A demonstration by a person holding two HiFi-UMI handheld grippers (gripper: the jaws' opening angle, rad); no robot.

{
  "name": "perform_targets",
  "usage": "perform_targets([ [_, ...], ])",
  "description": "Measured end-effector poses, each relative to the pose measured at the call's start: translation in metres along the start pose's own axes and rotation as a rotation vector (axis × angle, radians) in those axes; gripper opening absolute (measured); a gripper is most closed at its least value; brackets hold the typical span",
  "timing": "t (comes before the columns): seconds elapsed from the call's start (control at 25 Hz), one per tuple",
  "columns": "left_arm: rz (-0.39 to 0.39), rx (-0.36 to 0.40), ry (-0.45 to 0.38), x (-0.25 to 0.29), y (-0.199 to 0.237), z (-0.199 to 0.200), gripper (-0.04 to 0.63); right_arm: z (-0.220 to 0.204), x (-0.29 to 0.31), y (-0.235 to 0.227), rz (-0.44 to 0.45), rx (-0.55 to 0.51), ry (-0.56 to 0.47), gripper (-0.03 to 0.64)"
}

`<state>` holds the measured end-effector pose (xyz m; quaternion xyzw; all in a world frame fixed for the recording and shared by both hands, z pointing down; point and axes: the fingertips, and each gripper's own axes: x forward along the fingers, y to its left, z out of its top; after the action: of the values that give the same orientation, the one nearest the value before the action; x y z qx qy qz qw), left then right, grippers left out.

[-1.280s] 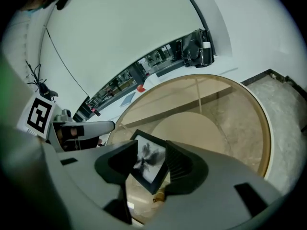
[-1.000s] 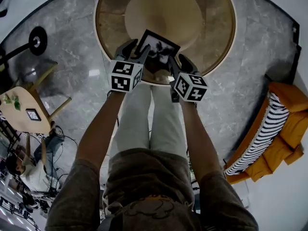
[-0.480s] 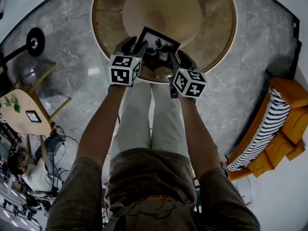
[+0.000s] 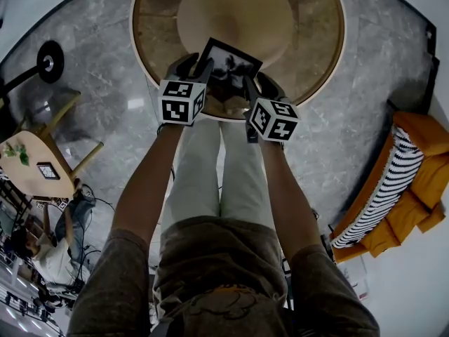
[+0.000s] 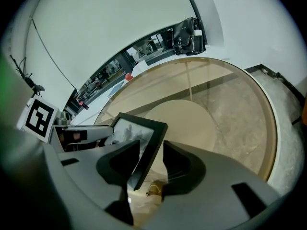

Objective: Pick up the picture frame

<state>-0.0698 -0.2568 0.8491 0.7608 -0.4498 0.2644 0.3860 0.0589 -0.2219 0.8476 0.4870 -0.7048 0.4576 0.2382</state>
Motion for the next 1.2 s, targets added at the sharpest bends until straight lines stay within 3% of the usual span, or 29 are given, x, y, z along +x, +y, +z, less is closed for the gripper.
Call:
perform_targets([
  [1.2, -0.017, -0.019, 0.014, -0.004, -0.007, 0.008, 0.089, 0.017, -0.010, -0.004, -0.035, 0.026, -0.027, 0.106],
])
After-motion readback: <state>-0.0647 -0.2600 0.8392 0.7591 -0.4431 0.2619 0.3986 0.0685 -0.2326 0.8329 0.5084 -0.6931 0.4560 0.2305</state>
